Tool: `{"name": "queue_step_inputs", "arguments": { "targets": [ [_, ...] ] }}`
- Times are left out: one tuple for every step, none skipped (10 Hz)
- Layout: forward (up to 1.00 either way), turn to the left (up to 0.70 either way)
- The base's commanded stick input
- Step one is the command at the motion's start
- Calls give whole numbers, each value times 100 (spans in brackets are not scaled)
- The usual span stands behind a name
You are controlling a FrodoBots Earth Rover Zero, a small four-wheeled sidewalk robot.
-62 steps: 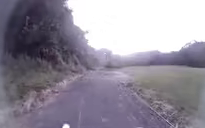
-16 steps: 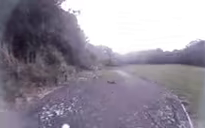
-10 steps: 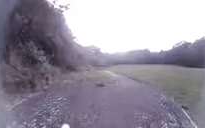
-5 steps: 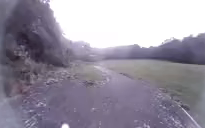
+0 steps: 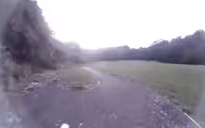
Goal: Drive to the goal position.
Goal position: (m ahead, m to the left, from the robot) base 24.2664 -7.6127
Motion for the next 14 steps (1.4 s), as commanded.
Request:
{"name": "queue_step_inputs", "arguments": {
  "targets": [
    [70,-35],
    [70,-7],
    [70,0],
    [70,0],
    [70,0],
    [70,0],
    [70,0],
    [70,0],
    [70,0],
    [70,0],
    [70,0],
    [70,0],
    [70,0],
    [70,0]
  ]
}}
